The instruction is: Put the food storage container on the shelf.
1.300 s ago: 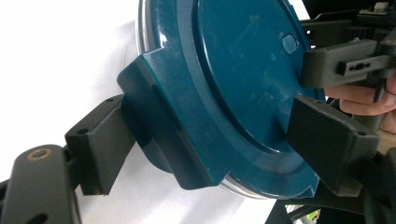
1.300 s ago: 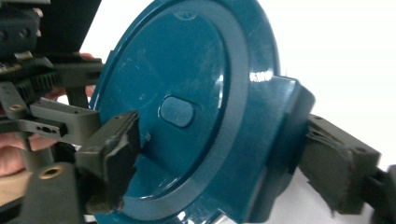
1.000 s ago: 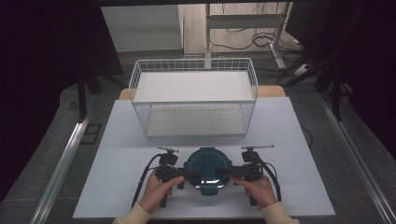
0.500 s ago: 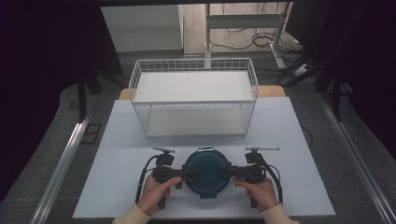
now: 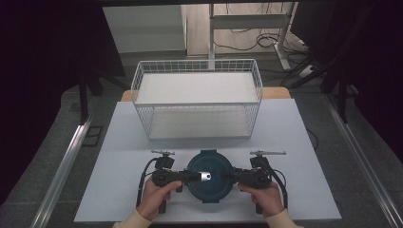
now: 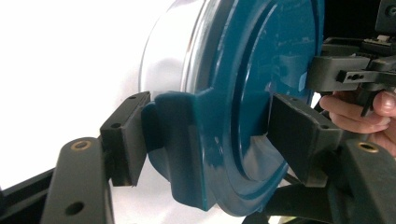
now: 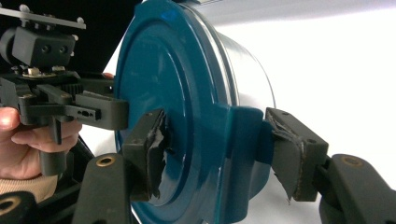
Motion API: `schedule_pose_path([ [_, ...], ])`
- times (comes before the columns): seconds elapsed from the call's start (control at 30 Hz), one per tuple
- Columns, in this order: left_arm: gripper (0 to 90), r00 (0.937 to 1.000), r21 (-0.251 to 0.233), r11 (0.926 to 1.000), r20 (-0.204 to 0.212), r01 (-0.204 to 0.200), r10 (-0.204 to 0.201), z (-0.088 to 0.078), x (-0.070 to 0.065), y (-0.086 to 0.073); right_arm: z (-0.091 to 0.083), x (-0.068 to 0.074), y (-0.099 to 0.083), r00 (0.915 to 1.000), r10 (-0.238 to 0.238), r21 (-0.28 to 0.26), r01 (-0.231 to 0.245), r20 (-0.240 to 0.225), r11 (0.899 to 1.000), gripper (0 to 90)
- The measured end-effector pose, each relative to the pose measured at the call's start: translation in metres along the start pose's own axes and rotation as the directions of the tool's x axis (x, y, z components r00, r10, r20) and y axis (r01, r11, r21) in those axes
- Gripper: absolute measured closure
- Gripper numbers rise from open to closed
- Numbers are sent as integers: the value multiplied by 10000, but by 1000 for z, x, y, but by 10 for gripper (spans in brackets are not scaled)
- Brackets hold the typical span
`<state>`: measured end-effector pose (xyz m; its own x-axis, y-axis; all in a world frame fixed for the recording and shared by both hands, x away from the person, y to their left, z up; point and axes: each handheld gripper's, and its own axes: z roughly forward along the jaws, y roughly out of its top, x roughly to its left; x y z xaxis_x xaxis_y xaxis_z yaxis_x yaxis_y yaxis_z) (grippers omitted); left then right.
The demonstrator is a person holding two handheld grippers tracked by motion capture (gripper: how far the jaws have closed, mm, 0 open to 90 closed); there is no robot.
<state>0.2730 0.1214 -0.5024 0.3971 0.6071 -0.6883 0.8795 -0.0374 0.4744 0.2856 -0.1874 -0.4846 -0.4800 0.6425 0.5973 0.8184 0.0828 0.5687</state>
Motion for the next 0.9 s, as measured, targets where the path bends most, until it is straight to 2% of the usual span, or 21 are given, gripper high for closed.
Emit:
schedule_pose_path([
  [0.37,334,9989,-199,9988,-83,-457,456,-8,-8,1,-5,8,3,9986,-530,-279,528,-37,9982,406],
  [0.6,335,9953,-549,9939,-220,-954,943,-19,-19,2,-12,18,7,9951,-984,-606,977,-91,9934,406],
  [0.9,336,9929,-725,9905,-324,-1164,1143,-27,-25,5,-16,26,11,9911,-1329,-801,1318,-88,9880,406],
])
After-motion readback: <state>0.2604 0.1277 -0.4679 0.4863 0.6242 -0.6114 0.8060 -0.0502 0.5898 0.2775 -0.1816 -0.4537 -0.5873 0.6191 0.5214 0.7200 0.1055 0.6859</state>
